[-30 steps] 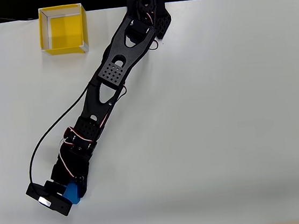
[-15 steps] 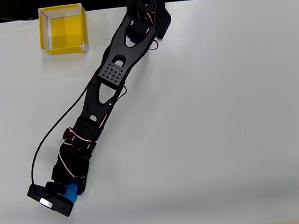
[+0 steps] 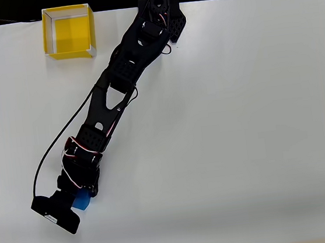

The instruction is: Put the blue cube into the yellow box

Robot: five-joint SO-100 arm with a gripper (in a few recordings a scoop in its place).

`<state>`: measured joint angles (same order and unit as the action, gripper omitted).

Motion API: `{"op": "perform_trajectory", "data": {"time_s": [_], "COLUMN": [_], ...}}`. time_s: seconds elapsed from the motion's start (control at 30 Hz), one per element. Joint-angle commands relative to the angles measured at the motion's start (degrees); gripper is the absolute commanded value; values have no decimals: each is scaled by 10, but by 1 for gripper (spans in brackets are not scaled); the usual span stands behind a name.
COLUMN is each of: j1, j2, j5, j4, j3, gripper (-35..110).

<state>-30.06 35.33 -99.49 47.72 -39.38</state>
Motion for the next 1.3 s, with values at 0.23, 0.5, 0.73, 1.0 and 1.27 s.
{"op": "perform_trajectory", "data": {"time_s": [0.23, 0.5, 0.73, 1.0, 1.27], "j1": [-102, -230, -383, -546, -621], "j2": [487, 731, 850, 896, 922], "j5": [-11, -14, -9, -20, -16], "j4": [35, 60, 98, 127, 131], "j3": [-254, -511, -606, -668, -759], "gripper": [15, 15, 15, 15, 15]}}
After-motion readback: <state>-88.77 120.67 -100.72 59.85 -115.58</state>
